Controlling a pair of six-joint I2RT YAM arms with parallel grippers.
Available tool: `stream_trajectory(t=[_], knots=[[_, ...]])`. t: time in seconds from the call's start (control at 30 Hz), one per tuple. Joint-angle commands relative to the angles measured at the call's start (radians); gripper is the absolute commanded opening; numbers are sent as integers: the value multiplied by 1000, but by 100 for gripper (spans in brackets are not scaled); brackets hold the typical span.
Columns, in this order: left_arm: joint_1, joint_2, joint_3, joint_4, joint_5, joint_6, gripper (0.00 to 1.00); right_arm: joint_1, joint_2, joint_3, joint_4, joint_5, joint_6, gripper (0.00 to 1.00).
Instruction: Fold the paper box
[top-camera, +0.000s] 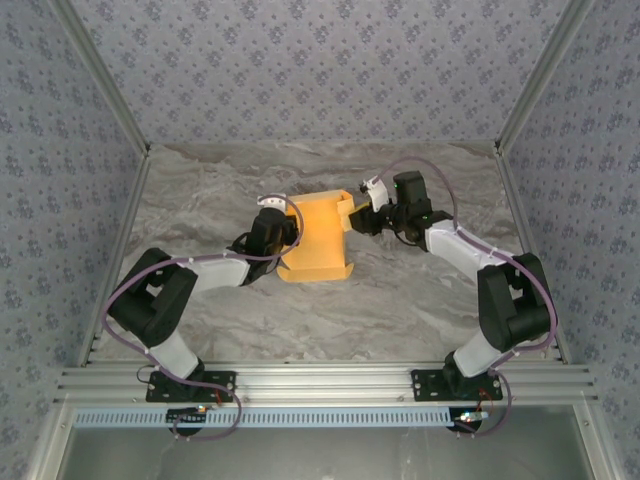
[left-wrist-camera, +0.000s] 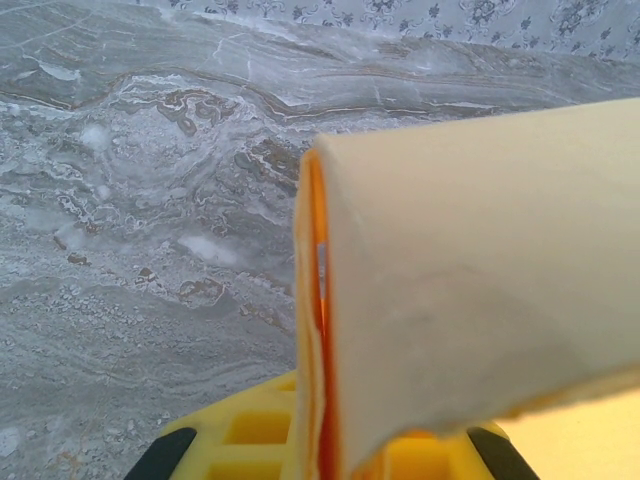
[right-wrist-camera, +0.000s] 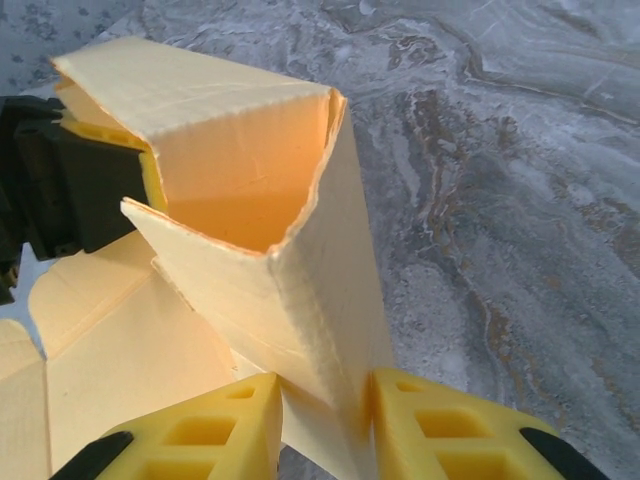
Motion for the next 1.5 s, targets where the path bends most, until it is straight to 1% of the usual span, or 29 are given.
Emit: stream_trajectory(t=[0.0,0.23,0.37,0.73,0.93,1.03,1.33,1.47], knots=[[-12,-13,17,4,63,14,0,9,14,47,26,56,43,29],[-12,-10,20,1,63,14,0,9,14,60,24,95,66,29],[-12,-11,25,-2,63,13,0,28,13,54,31,107,66,28],[-12,-7,38,-14,56,8,0,112,-25,-45,115,267,38,31],[-13,-5,40,-14,59,3,0,167,-25,-70,166,393,33,31],[-13,-6,38,-14,59,3,0,192,-23,-81,194,442,37,34],[-13,-17,32,-14,59,6,0,228,10,-62,220,551,48,35],[-14,-20,29,-14,58,3,0,245,32,-33,202,636,70,31]])
